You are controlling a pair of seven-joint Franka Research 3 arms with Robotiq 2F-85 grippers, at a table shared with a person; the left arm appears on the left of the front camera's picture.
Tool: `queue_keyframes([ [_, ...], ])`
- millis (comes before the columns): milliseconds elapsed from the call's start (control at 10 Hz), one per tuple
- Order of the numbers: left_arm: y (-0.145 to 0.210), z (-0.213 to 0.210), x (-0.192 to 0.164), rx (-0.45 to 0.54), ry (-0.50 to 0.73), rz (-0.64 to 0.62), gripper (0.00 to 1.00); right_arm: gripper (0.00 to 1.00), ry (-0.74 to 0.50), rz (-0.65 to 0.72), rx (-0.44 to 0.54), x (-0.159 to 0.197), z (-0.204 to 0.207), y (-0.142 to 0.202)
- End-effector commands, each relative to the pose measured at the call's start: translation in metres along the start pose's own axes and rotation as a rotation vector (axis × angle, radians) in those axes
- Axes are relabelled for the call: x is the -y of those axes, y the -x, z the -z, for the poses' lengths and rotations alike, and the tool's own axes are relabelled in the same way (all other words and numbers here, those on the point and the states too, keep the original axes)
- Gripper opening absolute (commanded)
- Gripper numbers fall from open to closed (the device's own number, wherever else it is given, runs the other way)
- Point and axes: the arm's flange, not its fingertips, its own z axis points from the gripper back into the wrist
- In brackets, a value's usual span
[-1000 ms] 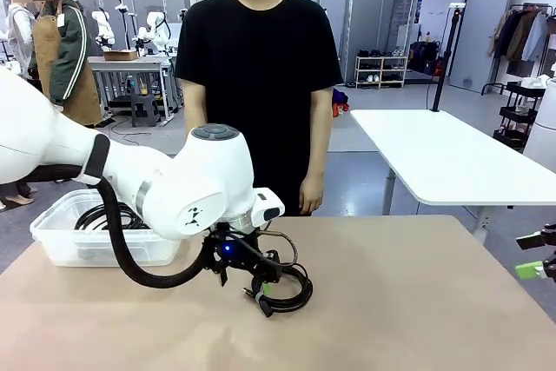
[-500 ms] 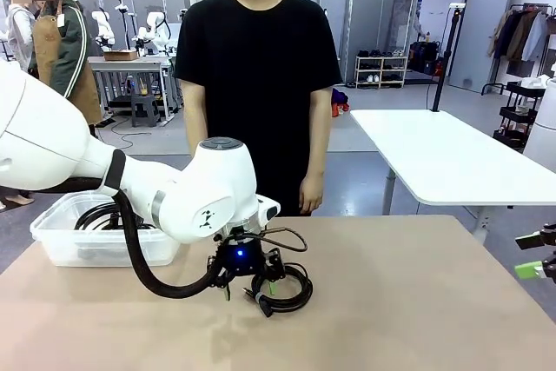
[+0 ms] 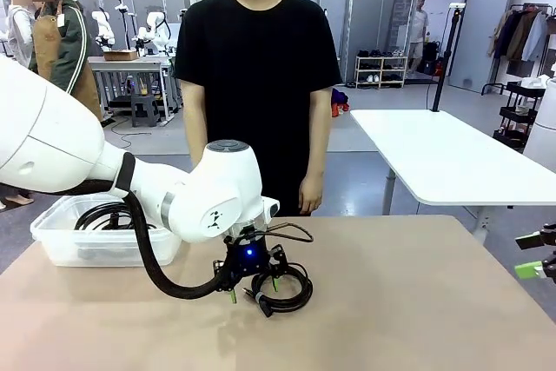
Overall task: Organize and store the cables.
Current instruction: Place the USB Extension Cable into the Organizing box.
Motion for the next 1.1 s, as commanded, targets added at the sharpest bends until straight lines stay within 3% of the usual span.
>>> queue_keyframes([
  [0,-0.007,0.004,0.007,0.015,-0.012,-0.046,0.76,1.00,-0.001,0.023,0.013,0.001,0.000,-0.002],
  [100,-0.008,0.005,0.007,0.006,-0.010,-0.051,0.62,1.00,-0.001,0.023,0.013,0.001,0.000,-0.002],
  [200,-0.007,0.005,0.006,0.014,-0.011,-0.047,0.26,1.00,-0.001,0.023,0.013,0.001,0.000,-0.002],
  [300,-0.005,0.002,0.006,0.004,-0.003,-0.038,0.06,1.00,-0.001,0.023,0.013,0.001,0.000,-0.002],
  [400,-0.005,0.001,0.006,0.000,-0.016,-0.032,0.00,1.00,-0.001,0.023,0.013,0.001,0.000,-0.002],
  [1000,-0.009,-0.006,0.005,0.020,0.021,-0.034,0.00,1.00,-0.001,0.023,0.013,0.001,0.000,-0.002],
])
